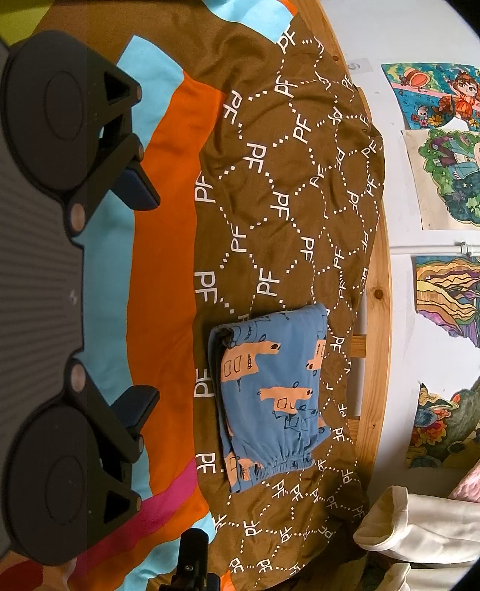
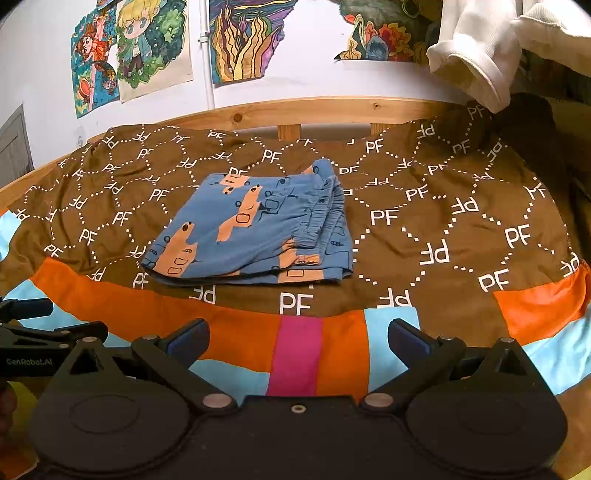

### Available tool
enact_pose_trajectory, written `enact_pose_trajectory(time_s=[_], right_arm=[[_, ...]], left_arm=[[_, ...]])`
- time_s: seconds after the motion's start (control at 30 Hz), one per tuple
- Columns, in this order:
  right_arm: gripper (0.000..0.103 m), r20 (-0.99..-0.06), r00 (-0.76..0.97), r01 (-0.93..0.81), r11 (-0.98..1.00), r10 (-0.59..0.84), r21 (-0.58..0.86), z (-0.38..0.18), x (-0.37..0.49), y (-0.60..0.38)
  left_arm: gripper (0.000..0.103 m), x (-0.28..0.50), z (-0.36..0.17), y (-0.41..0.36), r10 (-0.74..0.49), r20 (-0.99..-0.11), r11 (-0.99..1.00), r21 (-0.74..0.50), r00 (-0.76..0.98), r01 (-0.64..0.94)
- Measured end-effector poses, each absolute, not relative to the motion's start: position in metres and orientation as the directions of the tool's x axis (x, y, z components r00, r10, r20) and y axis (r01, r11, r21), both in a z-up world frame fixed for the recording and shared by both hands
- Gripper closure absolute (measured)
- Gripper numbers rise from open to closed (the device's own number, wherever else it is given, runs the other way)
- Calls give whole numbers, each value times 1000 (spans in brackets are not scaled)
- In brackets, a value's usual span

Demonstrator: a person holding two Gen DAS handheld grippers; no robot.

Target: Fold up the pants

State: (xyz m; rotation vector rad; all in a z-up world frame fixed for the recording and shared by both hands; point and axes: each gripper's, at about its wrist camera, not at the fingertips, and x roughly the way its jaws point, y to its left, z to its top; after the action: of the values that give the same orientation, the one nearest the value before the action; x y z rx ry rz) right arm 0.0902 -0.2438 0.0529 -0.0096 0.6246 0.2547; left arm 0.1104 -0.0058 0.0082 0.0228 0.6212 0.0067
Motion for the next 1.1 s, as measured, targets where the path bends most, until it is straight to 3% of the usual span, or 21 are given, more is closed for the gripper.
enact_pose_trajectory(time_s=[1.1], right_arm=[[1,-581,783,-231,971,223,62,50,90,-244]], left_arm=[[0,110,10,-4,54,-583,999,38,811,-38]])
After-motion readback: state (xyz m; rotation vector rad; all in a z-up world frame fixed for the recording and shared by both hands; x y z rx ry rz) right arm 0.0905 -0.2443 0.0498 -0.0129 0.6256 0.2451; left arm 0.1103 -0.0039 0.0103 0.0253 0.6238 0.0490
